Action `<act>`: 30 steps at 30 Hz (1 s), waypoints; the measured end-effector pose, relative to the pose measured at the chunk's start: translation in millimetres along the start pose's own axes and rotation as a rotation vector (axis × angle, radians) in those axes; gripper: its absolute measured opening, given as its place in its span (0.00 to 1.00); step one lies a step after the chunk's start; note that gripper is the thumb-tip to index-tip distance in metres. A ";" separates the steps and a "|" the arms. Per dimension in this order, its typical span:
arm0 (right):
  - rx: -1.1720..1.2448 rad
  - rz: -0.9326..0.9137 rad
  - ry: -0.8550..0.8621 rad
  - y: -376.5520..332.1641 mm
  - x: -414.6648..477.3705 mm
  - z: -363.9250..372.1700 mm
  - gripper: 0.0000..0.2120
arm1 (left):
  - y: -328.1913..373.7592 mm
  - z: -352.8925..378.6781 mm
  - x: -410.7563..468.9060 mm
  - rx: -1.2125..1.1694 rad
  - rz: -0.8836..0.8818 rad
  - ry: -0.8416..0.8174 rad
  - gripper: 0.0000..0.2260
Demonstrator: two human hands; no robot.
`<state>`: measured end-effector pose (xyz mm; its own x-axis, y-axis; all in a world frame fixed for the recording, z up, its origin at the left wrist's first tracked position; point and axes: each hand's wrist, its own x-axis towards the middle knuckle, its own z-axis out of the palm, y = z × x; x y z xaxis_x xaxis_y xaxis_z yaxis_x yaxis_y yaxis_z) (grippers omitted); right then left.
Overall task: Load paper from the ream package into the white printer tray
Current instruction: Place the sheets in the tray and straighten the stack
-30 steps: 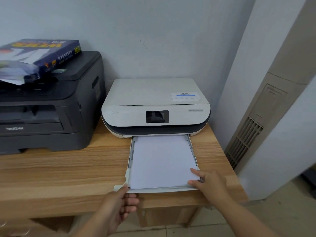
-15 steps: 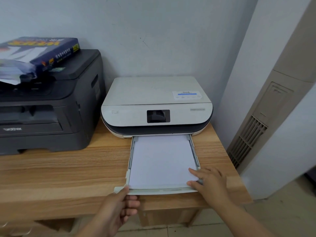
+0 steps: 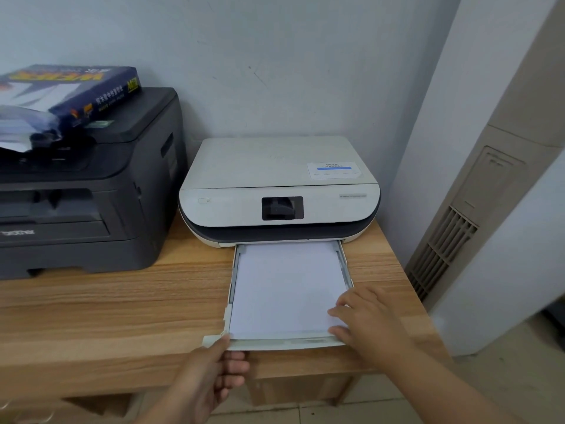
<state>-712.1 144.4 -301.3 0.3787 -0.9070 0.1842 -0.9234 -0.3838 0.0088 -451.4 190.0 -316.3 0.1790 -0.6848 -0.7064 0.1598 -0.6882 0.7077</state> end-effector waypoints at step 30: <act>-0.046 -0.018 -0.019 -7.9 0.3 0.6 0.12 | 5.5 2.9 -5.7 0.014 -0.020 0.000 0.19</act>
<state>-704.6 147.1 -301.8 0.3959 -0.9034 0.1646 -0.9182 -0.3919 0.0574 -454.4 189.5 -308.4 0.1759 -0.6712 -0.7201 0.1499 -0.7047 0.6935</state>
